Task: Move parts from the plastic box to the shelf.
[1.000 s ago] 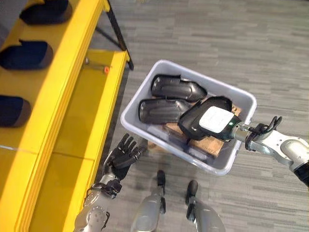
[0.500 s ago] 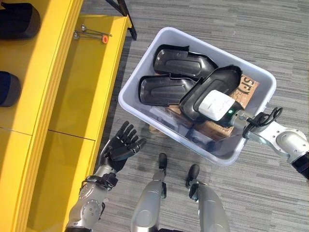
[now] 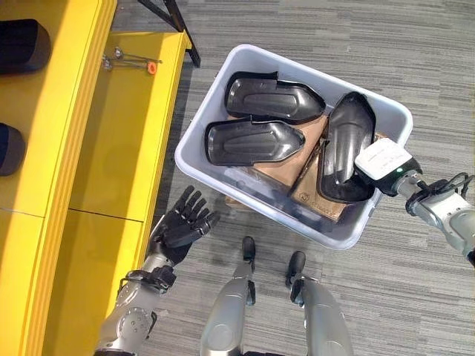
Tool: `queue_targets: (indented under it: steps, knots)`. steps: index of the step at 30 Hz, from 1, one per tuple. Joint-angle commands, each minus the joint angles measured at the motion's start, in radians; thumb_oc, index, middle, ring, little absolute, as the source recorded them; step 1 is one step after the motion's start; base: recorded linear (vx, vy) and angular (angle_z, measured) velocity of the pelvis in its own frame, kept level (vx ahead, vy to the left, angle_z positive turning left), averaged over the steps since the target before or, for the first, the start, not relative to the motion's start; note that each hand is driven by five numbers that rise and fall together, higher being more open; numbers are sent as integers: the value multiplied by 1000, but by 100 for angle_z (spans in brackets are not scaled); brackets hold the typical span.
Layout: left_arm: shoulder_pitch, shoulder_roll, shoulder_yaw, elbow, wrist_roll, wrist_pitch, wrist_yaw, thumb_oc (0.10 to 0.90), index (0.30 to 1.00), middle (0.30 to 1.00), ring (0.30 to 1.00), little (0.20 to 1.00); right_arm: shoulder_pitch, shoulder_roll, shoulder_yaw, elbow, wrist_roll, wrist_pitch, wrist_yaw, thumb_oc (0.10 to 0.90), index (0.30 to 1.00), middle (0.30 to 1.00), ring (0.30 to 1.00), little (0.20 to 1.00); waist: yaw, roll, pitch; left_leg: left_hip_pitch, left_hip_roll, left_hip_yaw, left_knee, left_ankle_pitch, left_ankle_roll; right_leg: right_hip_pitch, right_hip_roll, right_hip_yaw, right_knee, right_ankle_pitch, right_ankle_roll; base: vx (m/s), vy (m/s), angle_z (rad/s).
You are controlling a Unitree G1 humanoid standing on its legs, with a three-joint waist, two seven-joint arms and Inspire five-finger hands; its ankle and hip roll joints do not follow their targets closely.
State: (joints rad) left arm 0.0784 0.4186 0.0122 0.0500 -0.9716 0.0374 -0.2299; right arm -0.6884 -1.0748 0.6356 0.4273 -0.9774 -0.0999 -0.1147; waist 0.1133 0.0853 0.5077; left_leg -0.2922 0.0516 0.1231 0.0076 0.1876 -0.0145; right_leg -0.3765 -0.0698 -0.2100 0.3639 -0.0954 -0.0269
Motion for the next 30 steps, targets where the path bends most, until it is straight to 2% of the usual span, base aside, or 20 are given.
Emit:
queue_targets:
  steps: [1,3,4,5,6,12,15,18,23,28,30]
  knots:
    - [36,23,0,-137,-28,-70,-22,900,1000,1000,1000,1000,-76,-81,-90,9,62,206,-71,400,300,300,300,300,-14,3,-51,48,-1,-55,36,-94,-49,82,36,39,-66,-6,59,0,0,0]
    - [35,22,-2,-143,-28,-68,-16,900,1000,1000,1000,1000,-74,-75,-99,20,75,221,-75,406,308,308,308,308,-14,4,-51,50,-2,-54,36,-96,-49,84,35,39,-67,-6,60,0,13,-4]
    - [35,22,-3,-142,-31,-69,-16,900,1000,1000,1000,1000,-68,-69,-108,26,85,230,-85,582,555,555,555,555,-16,5,-52,52,-2,-53,35,-96,-50,85,35,40,-68,-6,60,-2,15,-4]
    - [33,19,-6,-144,-31,-69,-12,900,1000,1000,1000,1000,-65,-63,-117,33,101,233,-101,812,876,876,876,876,-18,6,-52,54,-2,-52,33,-97,-50,85,35,42,-68,-6,60,-2,24,-3]
    - [33,18,-7,-146,-32,-68,-9,900,1000,1000,1000,1000,-63,-54,-121,37,106,234,-105,900,1000,1000,1000,1000,-19,8,-52,56,-2,-51,31,-96,-51,86,35,44,-70,-6,60,0,0,0]
    - [32,4,-10,-149,-37,-66,2,900,1000,1000,1000,1000,-50,-31,-150,26,156,208,-134,900,1000,1000,1000,1000,-29,20,-56,69,-2,-43,19,-95,-54,92,30,52,-78,-6,60,-4,47,-1]
    - [31,-6,-8,-156,-53,-57,3,900,1000,1000,1000,1000,-27,-2,-185,11,263,255,-147,900,1000,1000,1000,1000,-38,28,-57,78,-3,-39,11,-94,-55,94,28,59,-82,-5,60,-14,64,-2]
    - [34,-8,-8,-165,-61,-52,8,900,1000,1000,1000,1000,-6,22,-222,-7,303,245,-162,900,1000,1000,1000,1000,-43,29,-57,83,-5,-39,7,-95,-54,96,29,64,-87,-3,60,-5,30,-9]
    - [32,-22,-6,-173,-59,-44,19,900,1000,1000,1000,1000,43,78,-291,-89,283,217,-128,900,1000,1000,1000,1000,-55,31,-59,95,-5,-33,-2,-98,-53,100,28,69,-97,2,61,-6,18,-5]
    - [26,-31,-10,-178,-55,-43,25,900,1000,1000,1000,1000,64,106,-306,-128,275,209,-119,900,1000,1000,1000,1000,-61,35,-59,101,-8,-30,-5,-99,-51,103,27,75,-103,6,62,-8,13,0]
    - [27,-37,-14,-181,-55,-43,33,900,1000,1000,1000,1000,81,128,-316,-154,313,202,-147,900,1000,1000,1000,1000,-66,38,-62,111,-9,-28,-13,-97,-51,112,27,79,-114,10,63,-9,39,-1]
